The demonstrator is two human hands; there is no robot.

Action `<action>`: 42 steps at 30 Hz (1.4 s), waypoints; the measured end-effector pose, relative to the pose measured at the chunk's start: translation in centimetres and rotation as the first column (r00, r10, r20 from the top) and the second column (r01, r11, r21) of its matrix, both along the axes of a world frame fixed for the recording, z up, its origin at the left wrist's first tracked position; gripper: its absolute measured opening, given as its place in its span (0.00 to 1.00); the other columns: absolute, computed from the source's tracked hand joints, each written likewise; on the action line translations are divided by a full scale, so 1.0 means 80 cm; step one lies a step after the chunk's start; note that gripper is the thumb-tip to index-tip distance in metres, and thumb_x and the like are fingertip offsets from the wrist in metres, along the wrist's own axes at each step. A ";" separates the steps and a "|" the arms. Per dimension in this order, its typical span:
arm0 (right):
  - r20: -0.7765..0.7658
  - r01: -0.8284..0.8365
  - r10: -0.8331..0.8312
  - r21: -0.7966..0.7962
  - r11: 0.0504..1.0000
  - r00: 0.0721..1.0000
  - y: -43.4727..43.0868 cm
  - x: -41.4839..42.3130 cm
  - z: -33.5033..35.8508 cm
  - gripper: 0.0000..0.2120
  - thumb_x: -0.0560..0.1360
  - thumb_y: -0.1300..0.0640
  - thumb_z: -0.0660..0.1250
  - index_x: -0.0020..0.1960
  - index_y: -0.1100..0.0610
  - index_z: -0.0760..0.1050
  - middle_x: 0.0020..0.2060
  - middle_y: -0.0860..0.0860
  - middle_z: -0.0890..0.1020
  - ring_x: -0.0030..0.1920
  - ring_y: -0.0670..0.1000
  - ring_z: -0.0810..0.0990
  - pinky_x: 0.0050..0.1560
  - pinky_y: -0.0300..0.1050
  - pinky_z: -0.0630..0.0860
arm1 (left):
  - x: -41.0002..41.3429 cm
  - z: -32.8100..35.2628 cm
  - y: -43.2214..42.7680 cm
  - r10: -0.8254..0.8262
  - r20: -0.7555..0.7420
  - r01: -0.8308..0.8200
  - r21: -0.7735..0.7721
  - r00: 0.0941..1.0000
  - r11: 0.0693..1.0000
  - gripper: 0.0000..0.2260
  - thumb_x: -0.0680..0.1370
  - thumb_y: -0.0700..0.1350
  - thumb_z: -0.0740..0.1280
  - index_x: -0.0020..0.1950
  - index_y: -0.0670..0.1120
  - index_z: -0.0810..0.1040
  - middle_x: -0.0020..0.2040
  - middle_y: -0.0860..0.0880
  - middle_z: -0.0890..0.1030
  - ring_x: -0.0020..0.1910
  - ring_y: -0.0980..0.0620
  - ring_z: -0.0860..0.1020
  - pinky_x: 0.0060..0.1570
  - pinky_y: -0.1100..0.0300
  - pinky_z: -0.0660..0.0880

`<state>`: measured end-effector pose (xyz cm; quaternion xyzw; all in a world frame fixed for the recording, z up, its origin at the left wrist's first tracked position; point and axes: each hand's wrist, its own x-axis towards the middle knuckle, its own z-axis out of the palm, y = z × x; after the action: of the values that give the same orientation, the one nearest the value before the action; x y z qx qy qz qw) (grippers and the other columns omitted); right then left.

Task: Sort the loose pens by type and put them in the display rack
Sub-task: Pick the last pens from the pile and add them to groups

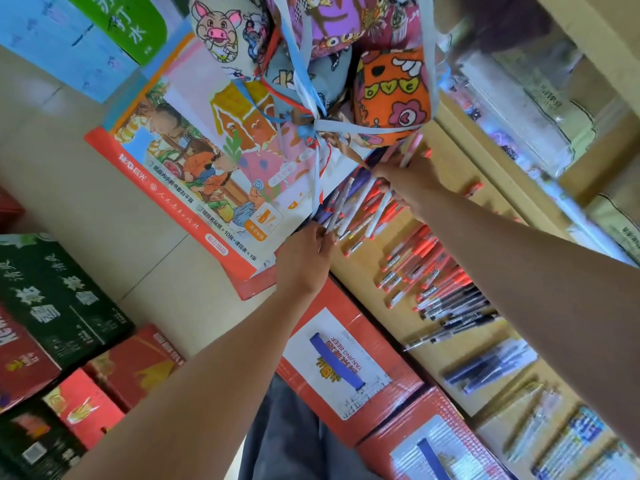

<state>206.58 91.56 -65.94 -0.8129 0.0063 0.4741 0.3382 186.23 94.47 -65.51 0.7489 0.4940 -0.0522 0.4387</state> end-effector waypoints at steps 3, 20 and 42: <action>-0.140 -0.119 0.116 -0.010 0.993 0.983 -0.014 -0.004 0.013 0.06 0.74 0.59 0.70 0.43 0.62 0.76 0.26 0.53 0.78 0.19 0.46 0.61 0.21 0.35 0.59 | 0.004 0.004 -0.003 0.039 -0.020 -0.039 0.021 0.999 0.999 0.10 0.81 0.48 0.61 0.50 0.43 0.77 0.41 0.50 0.79 0.41 0.51 0.76 0.40 0.60 0.68; -0.373 0.238 -0.146 0.215 0.947 0.916 -0.132 -0.039 0.039 0.08 0.80 0.67 0.59 0.58 0.65 0.71 0.41 0.58 0.81 0.27 0.46 0.70 0.26 0.36 0.66 | 0.018 0.038 -0.057 0.104 0.116 -0.024 -0.546 0.988 0.838 0.09 0.83 0.42 0.56 0.51 0.38 0.73 0.36 0.47 0.78 0.26 0.53 0.76 0.27 0.64 0.73; -0.225 0.497 -0.455 0.188 0.847 0.861 -0.350 -0.105 0.058 0.08 0.78 0.56 0.65 0.45 0.60 0.75 0.34 0.52 0.75 0.36 0.49 0.75 0.37 0.36 0.76 | 0.065 0.028 -0.183 -0.507 0.127 0.516 -0.364 0.852 0.776 0.10 0.82 0.43 0.54 0.48 0.41 0.72 0.33 0.48 0.70 0.32 0.45 0.69 0.36 0.52 0.65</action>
<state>198.19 63.55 -61.29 -0.6950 0.1802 0.4405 0.5390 191.44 79.84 -63.28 0.7543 0.2471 -0.2571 0.5513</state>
